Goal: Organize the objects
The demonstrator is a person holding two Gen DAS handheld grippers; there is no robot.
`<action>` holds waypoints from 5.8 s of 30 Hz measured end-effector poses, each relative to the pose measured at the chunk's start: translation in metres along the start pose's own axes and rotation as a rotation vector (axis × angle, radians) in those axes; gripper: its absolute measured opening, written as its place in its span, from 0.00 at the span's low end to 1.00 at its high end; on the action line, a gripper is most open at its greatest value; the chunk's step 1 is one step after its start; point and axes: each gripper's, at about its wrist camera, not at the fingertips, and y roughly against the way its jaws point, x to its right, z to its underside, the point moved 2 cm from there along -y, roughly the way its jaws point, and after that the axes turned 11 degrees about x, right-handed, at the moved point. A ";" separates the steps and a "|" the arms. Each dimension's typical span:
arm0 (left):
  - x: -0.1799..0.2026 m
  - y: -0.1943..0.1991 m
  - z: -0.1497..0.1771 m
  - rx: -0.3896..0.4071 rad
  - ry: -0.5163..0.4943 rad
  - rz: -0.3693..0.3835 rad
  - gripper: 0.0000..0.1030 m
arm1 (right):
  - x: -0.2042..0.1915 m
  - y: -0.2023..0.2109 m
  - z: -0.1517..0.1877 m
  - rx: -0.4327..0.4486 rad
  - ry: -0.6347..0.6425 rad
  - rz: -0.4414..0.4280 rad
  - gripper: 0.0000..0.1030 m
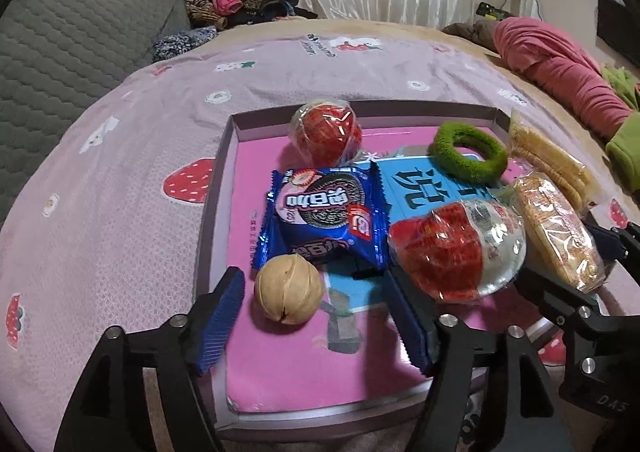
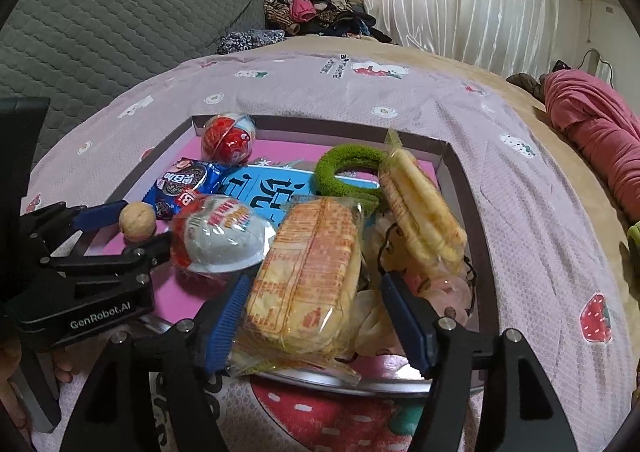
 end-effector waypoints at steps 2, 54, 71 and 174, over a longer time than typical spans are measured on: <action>0.000 0.004 -0.002 0.003 0.014 0.014 0.76 | -0.001 0.004 -0.002 0.005 0.002 -0.005 0.69; -0.021 0.196 -0.030 0.224 0.088 -0.171 0.93 | 0.006 0.178 -0.055 0.309 -0.045 0.060 1.00; -0.026 0.275 -0.040 0.250 0.105 -0.173 0.93 | -0.005 0.250 -0.072 0.343 -0.023 0.085 1.00; -0.002 0.205 0.107 0.128 0.066 -0.141 0.93 | 0.019 0.200 0.097 0.084 -0.094 0.126 1.00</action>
